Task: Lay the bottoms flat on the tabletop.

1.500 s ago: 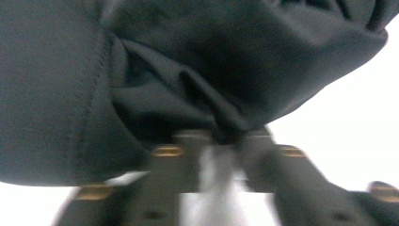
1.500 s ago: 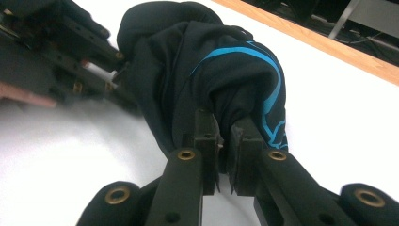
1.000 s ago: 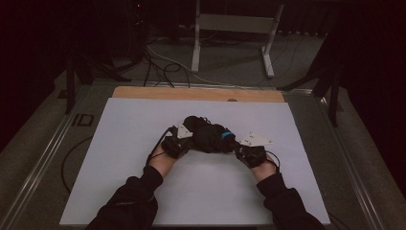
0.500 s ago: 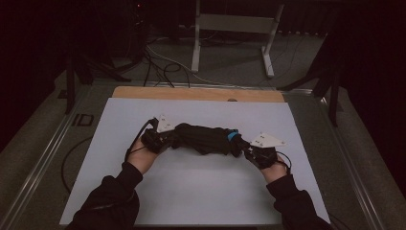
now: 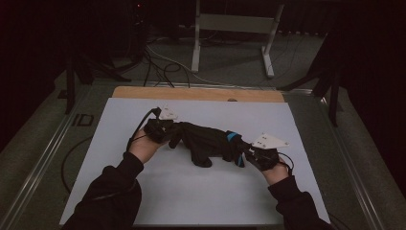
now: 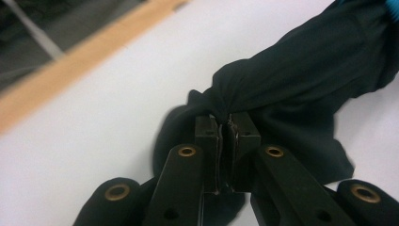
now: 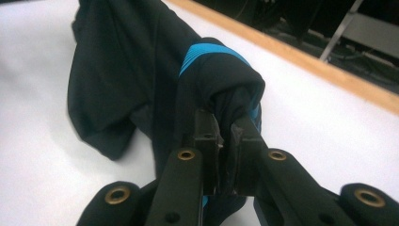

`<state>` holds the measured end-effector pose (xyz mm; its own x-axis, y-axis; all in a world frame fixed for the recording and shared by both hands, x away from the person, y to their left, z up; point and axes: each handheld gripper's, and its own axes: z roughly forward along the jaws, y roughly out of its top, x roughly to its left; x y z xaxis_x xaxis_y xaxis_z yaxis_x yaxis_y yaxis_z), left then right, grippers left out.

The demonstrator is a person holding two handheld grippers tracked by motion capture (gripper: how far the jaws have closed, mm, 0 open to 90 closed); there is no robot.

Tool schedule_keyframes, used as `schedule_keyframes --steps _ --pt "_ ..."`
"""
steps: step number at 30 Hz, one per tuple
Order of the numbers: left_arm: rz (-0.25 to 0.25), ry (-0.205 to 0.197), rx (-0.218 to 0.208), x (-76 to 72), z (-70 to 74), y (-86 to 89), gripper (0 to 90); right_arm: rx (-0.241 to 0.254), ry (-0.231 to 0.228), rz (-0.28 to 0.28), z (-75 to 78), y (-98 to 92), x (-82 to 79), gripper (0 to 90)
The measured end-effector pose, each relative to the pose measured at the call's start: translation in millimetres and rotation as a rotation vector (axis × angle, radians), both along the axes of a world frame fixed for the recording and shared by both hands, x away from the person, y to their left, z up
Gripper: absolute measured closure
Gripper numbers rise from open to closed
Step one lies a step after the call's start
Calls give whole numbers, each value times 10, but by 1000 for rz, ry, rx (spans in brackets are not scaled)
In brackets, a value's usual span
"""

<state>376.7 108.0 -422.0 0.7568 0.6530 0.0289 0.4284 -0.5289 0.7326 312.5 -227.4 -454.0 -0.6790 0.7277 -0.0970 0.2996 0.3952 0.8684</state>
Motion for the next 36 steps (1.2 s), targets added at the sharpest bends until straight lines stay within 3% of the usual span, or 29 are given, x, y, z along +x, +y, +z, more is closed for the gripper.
schedule_keyframes --steps 1,3,6,10,12,13,15,16,17,19,21,26,31,35,36 --pt "-7 30 -27 10 -112 -30 846 -11 20 -4 -96 10 17 842" --pt "-14 58 -41 4 -202 -52 818 -11 31 -14 -143 13 29 842" --pt "-39 66 -60 -44 -270 -64 698 -15 43 -23 -192 -11 49 842" --pt "-69 32 -71 -201 -267 -55 511 -13 57 -35 -220 -70 50 834" --pt "-76 17 -75 -254 -260 -49 460 -8 62 -40 -229 -82 49 808" --pt "-87 -8 -80 -359 -231 -25 436 -15 99 -54 -239 -119 60 647" --pt "-78 -23 -107 -459 -196 13 436 -13 106 -62 -241 -152 58 586" --pt "-78 -23 -107 -459 -196 13 437 12 109 -67 -238 -166 49 541" --pt "-92 -31 -116 -550 -171 50 445 27 115 -71 -226 -190 40 520" --pt "-95 -42 -114 -594 -173 55 445 37 112 -74 -208 -199 10 478" --pt "-106 -31 -104 -653 -244 41 445 46 112 -68 -194 -185 -16 473" --pt "-100 47 -62 -539 -516 -46 450 54 120 -55 -226 -93 8 434" --pt "-100 93 -27 -399 -742 -147 465 13 135 -70 -331 8 91 471" --pt "-119 102 -8 -331 -826 -216 469 -30 155 -54 -408 48 103 624" --pt "-119 102 -8 -331 -826 -216 483 -30 155 -54 -408 48 103 624"
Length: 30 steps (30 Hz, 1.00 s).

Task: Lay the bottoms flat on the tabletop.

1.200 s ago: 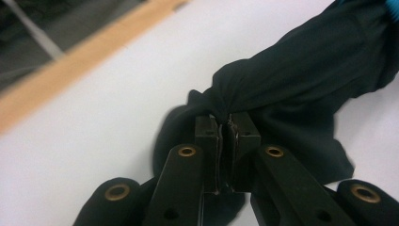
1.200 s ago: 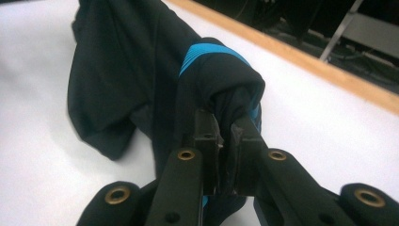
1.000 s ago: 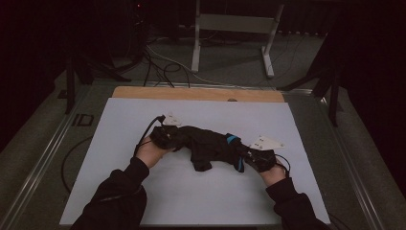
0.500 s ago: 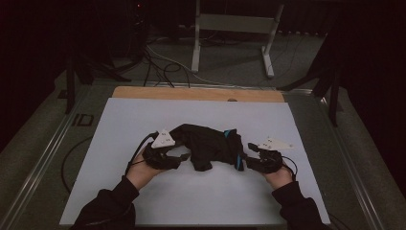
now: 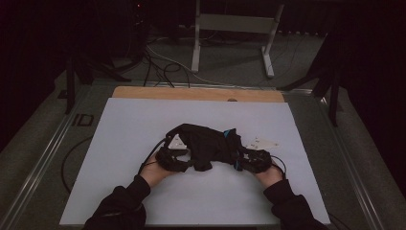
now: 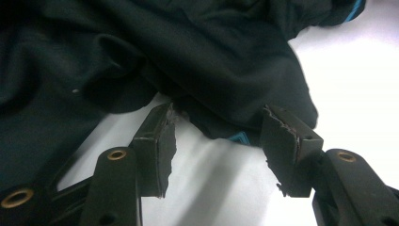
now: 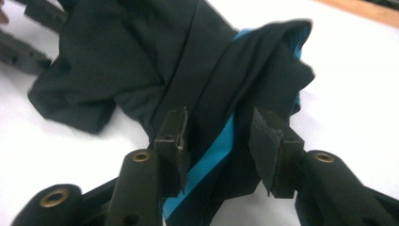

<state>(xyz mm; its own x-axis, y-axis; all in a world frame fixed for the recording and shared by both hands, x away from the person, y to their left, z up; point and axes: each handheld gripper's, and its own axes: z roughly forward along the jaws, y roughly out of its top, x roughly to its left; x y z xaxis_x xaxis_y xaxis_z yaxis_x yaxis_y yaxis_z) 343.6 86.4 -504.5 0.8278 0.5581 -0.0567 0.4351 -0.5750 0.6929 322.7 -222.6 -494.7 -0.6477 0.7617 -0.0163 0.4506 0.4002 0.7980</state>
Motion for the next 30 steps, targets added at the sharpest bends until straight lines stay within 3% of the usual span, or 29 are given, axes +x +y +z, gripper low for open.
schedule_keyframes --steps 1,2,5,8,9,11,16,25,28,30 --pt "-4 11 1 47 -29 -19 483 -36 -11 0 -27 -5 -5 791" --pt "-10 15 -7 69 -36 -24 484 -49 -17 -4 -29 -10 -5 852" --pt "-33 30 -24 117 -65 -64 511 -40 -21 -13 -16 -41 -1 871" --pt "-51 37 -30 128 -92 -99 658 -45 -28 -8 -8 -60 3 877" --pt "-53 26 -18 114 -99 -117 790 -56 -29 -7 -4 -61 -2 878" --pt "-43 25 -7 108 -68 -95 861 -57 -35 1 -1 -66 -9 882" --pt "-12 22 -3 62 91 81 878 -59 -50 -8 27 -134 -21 884" --pt "67 -54 29 -75 484 533 879 -37 -73 -59 142 -313 -76 885" --pt "84 -53 20 -112 561 642 878 -33 -80 -68 154 -370 -90 885" --pt "96 -60 29 -225 638 765 878 -34 -79 -76 166 -449 -145 885"
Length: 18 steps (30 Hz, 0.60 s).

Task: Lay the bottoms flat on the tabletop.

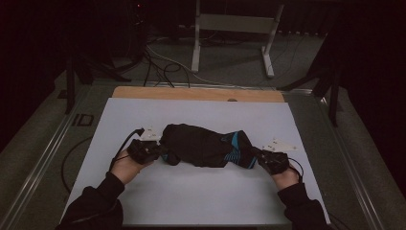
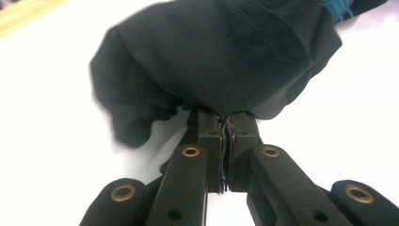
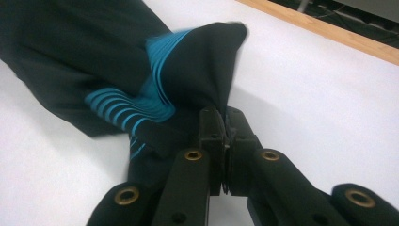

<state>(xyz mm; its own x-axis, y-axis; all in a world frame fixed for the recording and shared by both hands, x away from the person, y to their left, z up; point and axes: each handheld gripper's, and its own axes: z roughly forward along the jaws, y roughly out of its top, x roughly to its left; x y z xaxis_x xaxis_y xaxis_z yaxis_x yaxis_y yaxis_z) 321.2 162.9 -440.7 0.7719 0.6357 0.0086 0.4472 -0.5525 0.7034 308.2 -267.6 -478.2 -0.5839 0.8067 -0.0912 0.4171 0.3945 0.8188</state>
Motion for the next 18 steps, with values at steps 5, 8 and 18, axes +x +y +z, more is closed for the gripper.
schedule_keyframes --steps 5,8,18 --pt "-15 16 27 -246 -21 113 879 -20 15 13 -24 -127 -120 885" --pt "-27 35 33 -382 -73 129 879 -25 30 9 -32 -189 -196 885" --pt "-52 94 20 -698 -183 181 881 -34 75 61 -122 -280 -438 883"
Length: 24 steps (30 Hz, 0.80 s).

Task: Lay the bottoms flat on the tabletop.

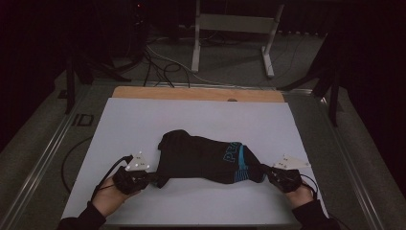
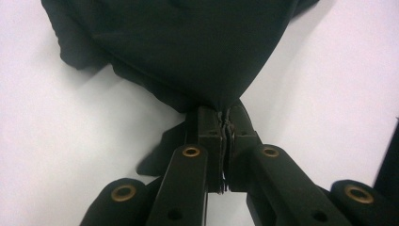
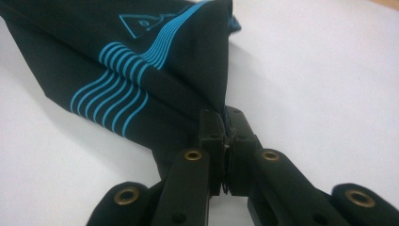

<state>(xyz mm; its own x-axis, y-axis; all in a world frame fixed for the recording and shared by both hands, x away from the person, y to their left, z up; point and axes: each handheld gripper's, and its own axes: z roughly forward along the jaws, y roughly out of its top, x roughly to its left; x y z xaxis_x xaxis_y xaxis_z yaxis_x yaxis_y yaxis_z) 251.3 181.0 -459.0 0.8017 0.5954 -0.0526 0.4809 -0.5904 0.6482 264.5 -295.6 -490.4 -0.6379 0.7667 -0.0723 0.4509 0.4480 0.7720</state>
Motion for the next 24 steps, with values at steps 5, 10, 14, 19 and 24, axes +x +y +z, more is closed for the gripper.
schedule_keyframes --steps 5,10,14,19,24 --pt "-22 51 -6 -133 -107 -12 882 24 21 0 -25 -49 -85 883" --pt "-34 67 -10 -184 -101 10 880 59 27 26 12 -50 -163 859" --pt "-12 42 -38 -135 19 71 831 81 10 41 105 16 -151 710" --pt "61 -12 -73 -12 167 193 607 126 -38 39 295 124 -13 628" --pt "103 16 -50 166 68 186 579 130 -22 14 273 292 212 604"
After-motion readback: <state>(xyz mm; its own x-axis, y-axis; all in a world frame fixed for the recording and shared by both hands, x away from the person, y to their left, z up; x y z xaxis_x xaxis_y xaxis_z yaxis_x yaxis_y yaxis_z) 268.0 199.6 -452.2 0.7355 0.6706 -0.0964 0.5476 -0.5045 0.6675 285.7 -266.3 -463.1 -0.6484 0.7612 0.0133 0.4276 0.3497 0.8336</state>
